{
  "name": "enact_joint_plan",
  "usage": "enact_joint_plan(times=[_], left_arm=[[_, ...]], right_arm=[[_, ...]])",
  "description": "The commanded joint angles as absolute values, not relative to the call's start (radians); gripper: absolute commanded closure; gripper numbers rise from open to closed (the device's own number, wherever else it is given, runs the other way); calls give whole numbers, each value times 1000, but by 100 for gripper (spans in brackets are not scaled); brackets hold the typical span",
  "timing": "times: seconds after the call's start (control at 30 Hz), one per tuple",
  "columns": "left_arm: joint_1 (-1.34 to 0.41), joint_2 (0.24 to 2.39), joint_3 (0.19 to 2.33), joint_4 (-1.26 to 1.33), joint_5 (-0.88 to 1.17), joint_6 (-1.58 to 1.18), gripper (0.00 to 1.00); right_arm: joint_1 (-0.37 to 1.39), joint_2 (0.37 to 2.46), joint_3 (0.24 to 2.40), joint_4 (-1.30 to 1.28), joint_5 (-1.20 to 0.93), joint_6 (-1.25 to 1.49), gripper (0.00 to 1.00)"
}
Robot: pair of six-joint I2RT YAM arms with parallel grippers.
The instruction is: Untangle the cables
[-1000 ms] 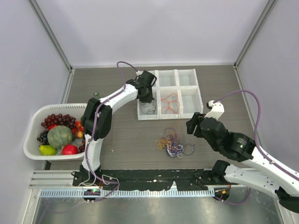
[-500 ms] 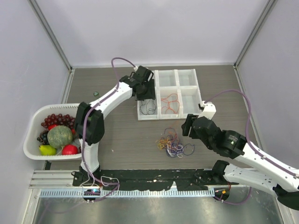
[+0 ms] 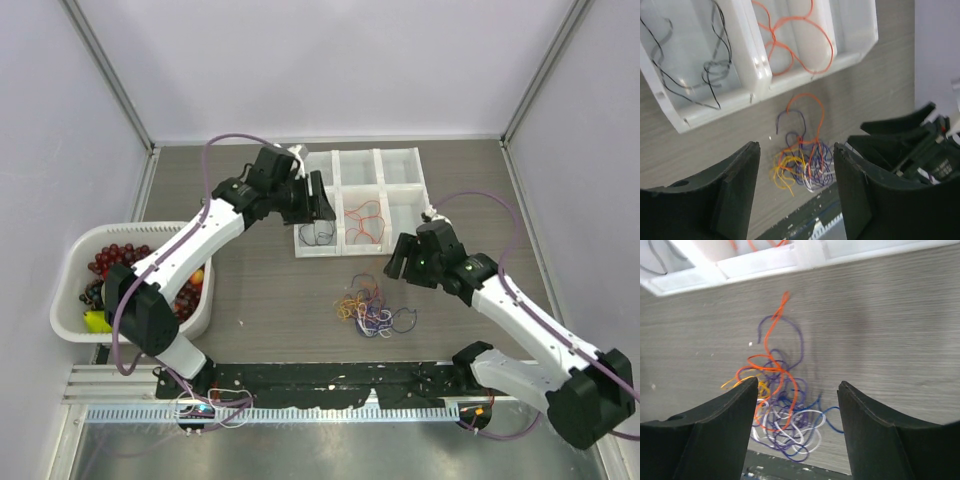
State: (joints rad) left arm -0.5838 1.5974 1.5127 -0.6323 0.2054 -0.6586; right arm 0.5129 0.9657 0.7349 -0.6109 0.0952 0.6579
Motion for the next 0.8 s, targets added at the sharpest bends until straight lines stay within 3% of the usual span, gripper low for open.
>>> enact_joint_plan(times=[0.0,0.07,0.13,0.27,0.4,0.5,0.57,0.77], left_arm=[[-633,1525,1398,-546,368,-718,36],[-678,1532,1378,-557,362,-709,35],[-718,1549,1385,-589,359,-704,43],[-752,1534,1430,-640,318,-698,42],[-752,1496,1436,-652,281,-672,35],[-752,1439,1387,-599,256,-675,32],[-752,1372,1309,-502,247,-687,27],[-753,1200,1054,-74,248,-719,16]], right_arm=[[497,1069,750,-449,-193,591,32],[495,1146,771,-427,-184,572,32],[495,1213,794,-394,-192,548,32],[495,1371,824,-361,-207,534,44],[497,1408,833,-292,-209,535,63],[500,1388,874,-311,-245,529,91],[503,1324,911,-344,-297,561,99],[522,1117,936,-238,-526,692,99]])
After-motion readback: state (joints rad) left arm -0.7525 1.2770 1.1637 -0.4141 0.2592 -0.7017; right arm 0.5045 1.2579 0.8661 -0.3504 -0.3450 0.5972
